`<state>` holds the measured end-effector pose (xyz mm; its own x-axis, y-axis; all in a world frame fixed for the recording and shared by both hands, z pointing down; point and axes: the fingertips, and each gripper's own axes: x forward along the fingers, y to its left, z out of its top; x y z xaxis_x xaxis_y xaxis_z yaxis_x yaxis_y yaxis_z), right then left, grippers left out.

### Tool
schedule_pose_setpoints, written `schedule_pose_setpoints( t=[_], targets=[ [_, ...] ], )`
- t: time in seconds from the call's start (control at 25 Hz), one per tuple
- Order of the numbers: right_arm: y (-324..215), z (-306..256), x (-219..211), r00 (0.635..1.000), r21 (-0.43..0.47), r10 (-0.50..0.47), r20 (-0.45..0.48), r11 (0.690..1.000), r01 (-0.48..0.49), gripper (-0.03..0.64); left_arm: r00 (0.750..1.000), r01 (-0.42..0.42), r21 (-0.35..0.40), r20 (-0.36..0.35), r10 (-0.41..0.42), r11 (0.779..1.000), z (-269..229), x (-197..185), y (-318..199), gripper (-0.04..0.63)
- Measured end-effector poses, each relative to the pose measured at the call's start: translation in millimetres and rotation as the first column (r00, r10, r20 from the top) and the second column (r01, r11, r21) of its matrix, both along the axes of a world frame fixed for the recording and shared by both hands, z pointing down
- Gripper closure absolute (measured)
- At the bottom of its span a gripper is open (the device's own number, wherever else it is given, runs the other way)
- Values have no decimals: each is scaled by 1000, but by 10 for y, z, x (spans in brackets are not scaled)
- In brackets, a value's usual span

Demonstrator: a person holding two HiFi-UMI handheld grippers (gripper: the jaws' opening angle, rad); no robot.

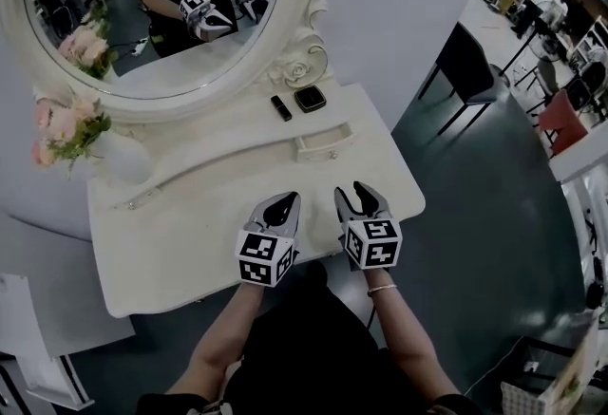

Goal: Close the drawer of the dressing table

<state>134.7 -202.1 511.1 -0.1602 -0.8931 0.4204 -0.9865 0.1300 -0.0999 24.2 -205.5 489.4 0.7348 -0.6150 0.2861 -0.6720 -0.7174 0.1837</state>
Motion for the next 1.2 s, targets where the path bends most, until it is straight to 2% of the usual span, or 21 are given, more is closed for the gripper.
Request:
schedule_pose_setpoints(
  t=[0.28, 0.8, 1.2],
  targets=[
    [-457, 195, 56, 997, -45, -47, -54, 998, 45, 463, 999, 46, -13, 2, -46, 999, 45, 50, -258, 591],
    [-956, 494, 110, 990, -122, -109, -88, 988, 97, 465, 993, 114, -39, 22, -113, 993, 136, 82, -543, 591],
    [-1046, 638, 101, 982, -160, -148, -116, 979, 128, 522, 990, 138, -47, 25, -137, 989, 163, 94, -599, 591]
  ],
)
